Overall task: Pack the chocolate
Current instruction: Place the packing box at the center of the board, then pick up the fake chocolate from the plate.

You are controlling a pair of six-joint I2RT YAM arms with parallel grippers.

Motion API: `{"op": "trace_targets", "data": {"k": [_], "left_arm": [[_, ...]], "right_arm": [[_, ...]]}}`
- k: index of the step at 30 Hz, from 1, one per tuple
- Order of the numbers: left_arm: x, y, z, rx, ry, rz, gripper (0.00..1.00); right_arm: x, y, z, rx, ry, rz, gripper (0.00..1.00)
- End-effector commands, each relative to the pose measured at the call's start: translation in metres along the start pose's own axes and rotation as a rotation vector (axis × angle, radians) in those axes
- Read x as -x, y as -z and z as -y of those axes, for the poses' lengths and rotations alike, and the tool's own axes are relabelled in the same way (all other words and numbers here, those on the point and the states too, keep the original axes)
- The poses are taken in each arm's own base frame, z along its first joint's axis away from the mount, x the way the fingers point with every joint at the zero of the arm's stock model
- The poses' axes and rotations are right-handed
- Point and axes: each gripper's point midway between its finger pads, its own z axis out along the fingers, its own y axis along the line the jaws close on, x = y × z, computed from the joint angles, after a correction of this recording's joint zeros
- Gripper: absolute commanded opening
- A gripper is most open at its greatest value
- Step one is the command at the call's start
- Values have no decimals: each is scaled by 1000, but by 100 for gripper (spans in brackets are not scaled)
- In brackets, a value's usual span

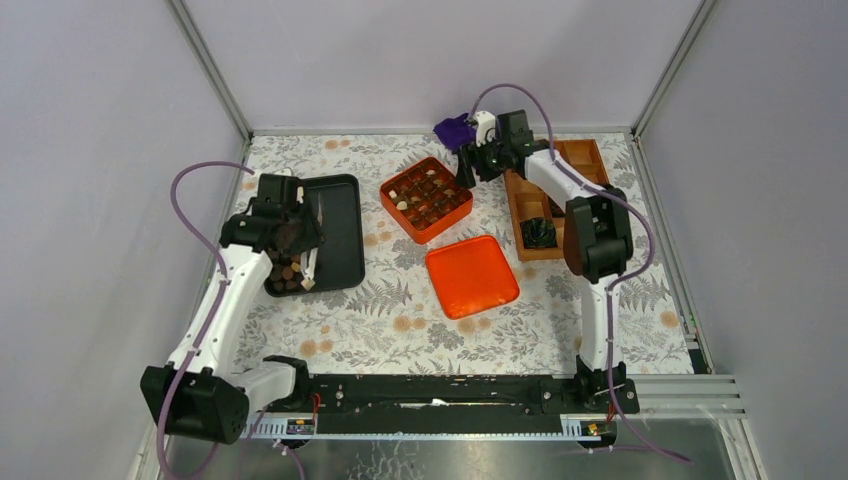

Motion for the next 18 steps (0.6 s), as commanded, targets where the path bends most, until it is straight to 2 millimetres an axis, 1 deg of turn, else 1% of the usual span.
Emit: {"op": "trace_targets", "data": {"k": [1,3,5,8,12,14,15,18], "left_arm": [[-10,6,-24,99,-11,-115,47],[-13,3,-31,120,-12,-162,48],[-12,-1,-33,127,-18,-181,48],[-6,-6,-32,113,-30,-188,50],[-5,-17,-32,92,-52,-221,53],[-4,-23,-33,88,-59,-224,53],[-5,-25,-30,69,-58,-232,53],[-6,-34,-33,74,-62,-244,53]], "right_arm": [[42,68,-47,165,86,73,84],[31,76,-62,234,63,50,85],[19,83,-76,290,34,37,86],[5,89,-88,330,23,46,90],[-5,90,-90,338,23,34,92],[-5,89,-90,342,16,33,92],[-5,89,-91,347,13,32,92],[-4,88,-92,359,2,31,92]]}}
